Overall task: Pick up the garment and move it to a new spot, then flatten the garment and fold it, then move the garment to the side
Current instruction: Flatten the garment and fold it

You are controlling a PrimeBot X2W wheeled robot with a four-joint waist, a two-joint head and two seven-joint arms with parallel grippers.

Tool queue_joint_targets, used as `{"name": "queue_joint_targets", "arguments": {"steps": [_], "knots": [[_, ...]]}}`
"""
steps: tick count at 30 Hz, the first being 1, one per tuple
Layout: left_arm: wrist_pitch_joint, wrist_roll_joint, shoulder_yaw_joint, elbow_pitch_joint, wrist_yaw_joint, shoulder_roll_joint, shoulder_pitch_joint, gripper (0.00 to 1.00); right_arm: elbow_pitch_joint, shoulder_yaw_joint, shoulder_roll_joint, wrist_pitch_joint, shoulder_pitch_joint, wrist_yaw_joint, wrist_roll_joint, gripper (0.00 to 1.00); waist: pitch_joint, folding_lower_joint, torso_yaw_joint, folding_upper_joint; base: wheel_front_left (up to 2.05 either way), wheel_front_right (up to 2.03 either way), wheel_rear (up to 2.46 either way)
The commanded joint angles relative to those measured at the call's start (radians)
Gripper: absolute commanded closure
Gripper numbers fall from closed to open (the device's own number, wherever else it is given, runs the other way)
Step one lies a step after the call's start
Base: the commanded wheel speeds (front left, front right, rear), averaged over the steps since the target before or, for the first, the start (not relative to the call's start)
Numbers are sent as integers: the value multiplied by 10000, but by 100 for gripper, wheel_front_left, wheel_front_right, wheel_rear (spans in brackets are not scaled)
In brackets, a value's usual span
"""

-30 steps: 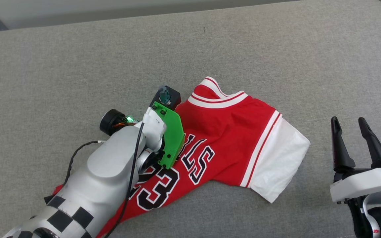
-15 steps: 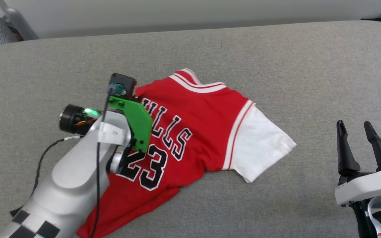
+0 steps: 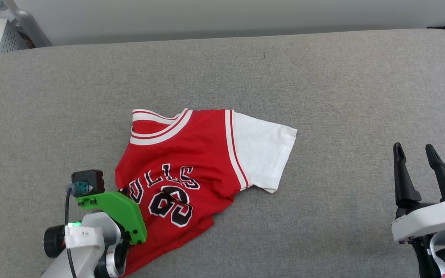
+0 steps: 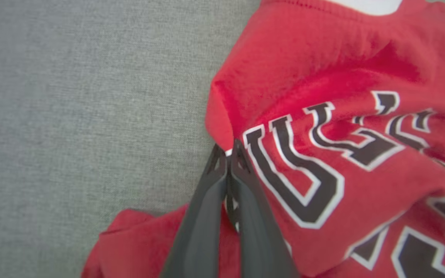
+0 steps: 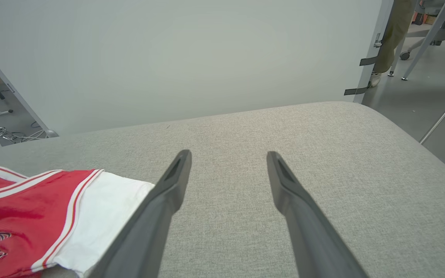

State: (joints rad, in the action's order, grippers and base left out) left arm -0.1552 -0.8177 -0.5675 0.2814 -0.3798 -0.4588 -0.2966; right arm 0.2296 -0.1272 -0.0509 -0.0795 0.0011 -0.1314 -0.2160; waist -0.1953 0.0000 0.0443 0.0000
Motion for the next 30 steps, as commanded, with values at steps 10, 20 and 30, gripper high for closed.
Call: {"name": "queue_joint_targets", "arguments": {"steps": [10, 20, 30], "knots": [[2096, 52, 297, -619, 451, 601, 516, 0, -141, 29, 6, -149, -30, 7, 57, 0, 457, 0, -146, 0, 0, 0, 0], [3873, 1210, 611, -2198, -227, 421, 1026, 0, -175, 119, 6, -308, 222, 7, 53, 0, 960, 0, -282, 0, 0, 0, 0], [3945, 2067, 535, -3542, -794, -2, 1475, 0, -267, 124, 7, -587, 346, 7, -94, 0, 1019, 0, -468, 0, 0, 0, 0]]}}
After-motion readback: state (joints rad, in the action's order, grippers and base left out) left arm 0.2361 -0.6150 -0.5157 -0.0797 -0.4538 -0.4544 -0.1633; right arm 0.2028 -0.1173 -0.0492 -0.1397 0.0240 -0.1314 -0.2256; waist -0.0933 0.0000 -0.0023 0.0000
